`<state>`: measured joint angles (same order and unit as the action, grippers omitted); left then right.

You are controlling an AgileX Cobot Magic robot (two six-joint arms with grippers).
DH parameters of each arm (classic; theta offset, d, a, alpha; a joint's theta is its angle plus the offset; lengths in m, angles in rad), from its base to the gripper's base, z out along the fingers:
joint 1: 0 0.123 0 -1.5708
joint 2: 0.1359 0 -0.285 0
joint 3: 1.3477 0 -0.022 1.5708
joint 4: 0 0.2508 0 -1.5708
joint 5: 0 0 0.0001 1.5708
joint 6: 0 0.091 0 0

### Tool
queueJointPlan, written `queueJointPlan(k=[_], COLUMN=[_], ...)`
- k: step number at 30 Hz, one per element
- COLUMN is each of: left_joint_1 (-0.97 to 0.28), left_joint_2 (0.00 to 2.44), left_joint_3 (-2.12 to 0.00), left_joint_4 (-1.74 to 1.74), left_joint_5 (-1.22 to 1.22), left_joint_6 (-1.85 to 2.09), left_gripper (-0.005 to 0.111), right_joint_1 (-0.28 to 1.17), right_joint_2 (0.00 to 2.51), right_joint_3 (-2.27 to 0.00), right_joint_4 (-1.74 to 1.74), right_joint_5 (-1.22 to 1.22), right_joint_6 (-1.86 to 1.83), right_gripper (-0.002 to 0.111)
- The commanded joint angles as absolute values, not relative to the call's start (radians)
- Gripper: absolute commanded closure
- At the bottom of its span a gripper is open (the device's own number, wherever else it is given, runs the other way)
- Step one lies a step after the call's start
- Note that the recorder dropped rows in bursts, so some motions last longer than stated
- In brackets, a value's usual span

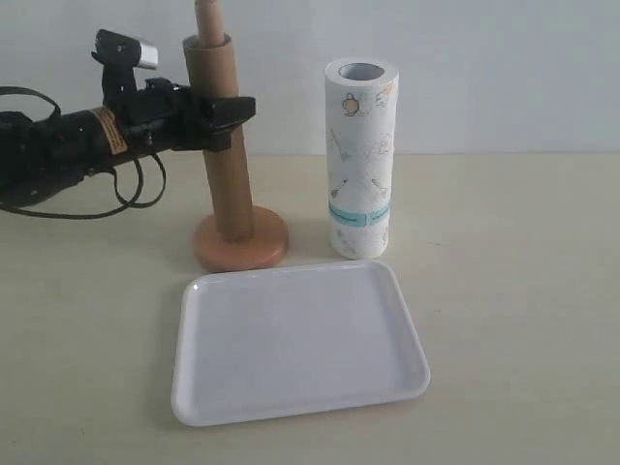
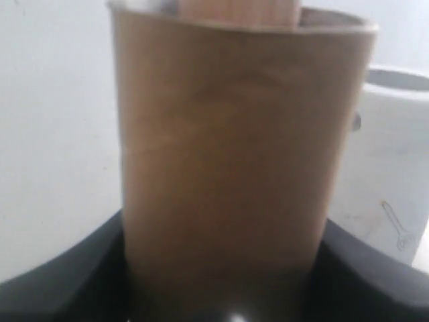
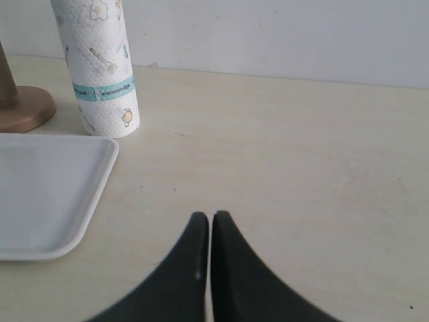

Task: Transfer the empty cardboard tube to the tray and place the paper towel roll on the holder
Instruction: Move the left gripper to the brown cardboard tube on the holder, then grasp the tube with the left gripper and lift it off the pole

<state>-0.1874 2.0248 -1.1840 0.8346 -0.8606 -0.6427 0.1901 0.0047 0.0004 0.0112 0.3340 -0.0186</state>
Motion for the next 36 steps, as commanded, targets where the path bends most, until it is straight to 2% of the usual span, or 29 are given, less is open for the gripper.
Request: queueJointPlan(k=[1,8,11,14,18,20,23,27,31,35,36], left_joint_1=[-0.181,-0.183,-0.183,-0.183,-0.183,-0.183,-0.183,-0.183,-0.206,-0.356,-0.419], left_joint_2=[1.896,1.518,1.387,1.232,1.087,1.042,1.05,1.156,1.268,1.376,1.413], left_joint_3=[-1.19,-1.364,-1.454,-1.436,-1.264,-1.144,-0.905,-0.751,-0.773,-0.885,-0.924], left_joint_4=[0.749,0.713,0.769,1.178,1.682,1.744,1.744,1.744,1.744,1.744,1.744], left_joint_5=[-0.859,-0.856,-0.732,-0.584,-0.745,-0.795,-0.785,-0.805,-0.789,-0.775,-0.687], left_joint_6=[-0.651,-0.741,-0.835,-1.196,-1.671,-1.739,-1.711,-1.629,-1.613,-1.575,-1.554], left_gripper=[0.103,0.103,0.103,0.103,0.103,0.103,0.103,0.103,0.103,0.103,0.103], right_joint_1=[0.189,0.189,0.189,0.189,0.189,0.189,0.189,0.189,0.189,0.189,0.189], right_joint_2=[0.0,0.0,0.0,0.0,0.0,0.0,0.0,0.0,0.0,0.0,0.0], right_joint_3=[0.0,0.0,0.0,0.0,0.0,0.0,0.0,0.0,0.0,0.0,0.0], right_joint_4=[0.013,0.013,0.013,0.013,0.013,0.013,0.013,0.013,0.013,0.013,0.013], right_joint_5=[0.331,0.331,0.331,0.331,0.331,0.331,0.331,0.331,0.331,0.331,0.331], right_joint_6=[-0.022,-0.022,-0.022,-0.022,-0.022,-0.022,-0.022,-0.022,-0.022,-0.022,-0.022], right_gripper=[0.107,0.107,0.107,0.107,0.107,0.107,0.107,0.107,0.107,0.107,0.107])
